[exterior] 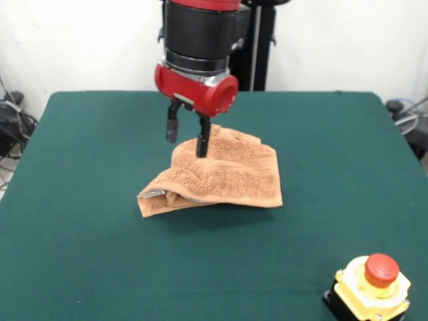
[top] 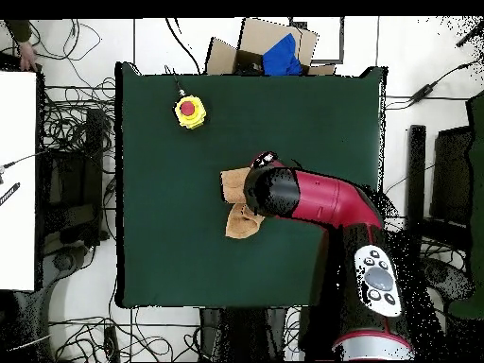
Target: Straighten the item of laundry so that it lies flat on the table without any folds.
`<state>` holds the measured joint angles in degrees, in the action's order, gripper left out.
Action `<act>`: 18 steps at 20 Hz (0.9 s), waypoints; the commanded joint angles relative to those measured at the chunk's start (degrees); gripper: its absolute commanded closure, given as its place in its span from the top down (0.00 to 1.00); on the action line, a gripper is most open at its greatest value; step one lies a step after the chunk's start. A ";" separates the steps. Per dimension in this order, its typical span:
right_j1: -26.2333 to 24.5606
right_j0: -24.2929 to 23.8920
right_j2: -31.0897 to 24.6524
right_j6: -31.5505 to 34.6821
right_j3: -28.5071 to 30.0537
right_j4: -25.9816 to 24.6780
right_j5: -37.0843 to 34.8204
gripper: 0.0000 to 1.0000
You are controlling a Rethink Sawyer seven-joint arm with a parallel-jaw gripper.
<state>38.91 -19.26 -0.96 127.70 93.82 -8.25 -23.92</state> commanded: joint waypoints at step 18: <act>-10.19 -3.72 -6.03 -2.48 -2.02 -6.04 2.68 1.00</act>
<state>33.19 -21.95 -1.32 127.70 90.97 -10.95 -23.91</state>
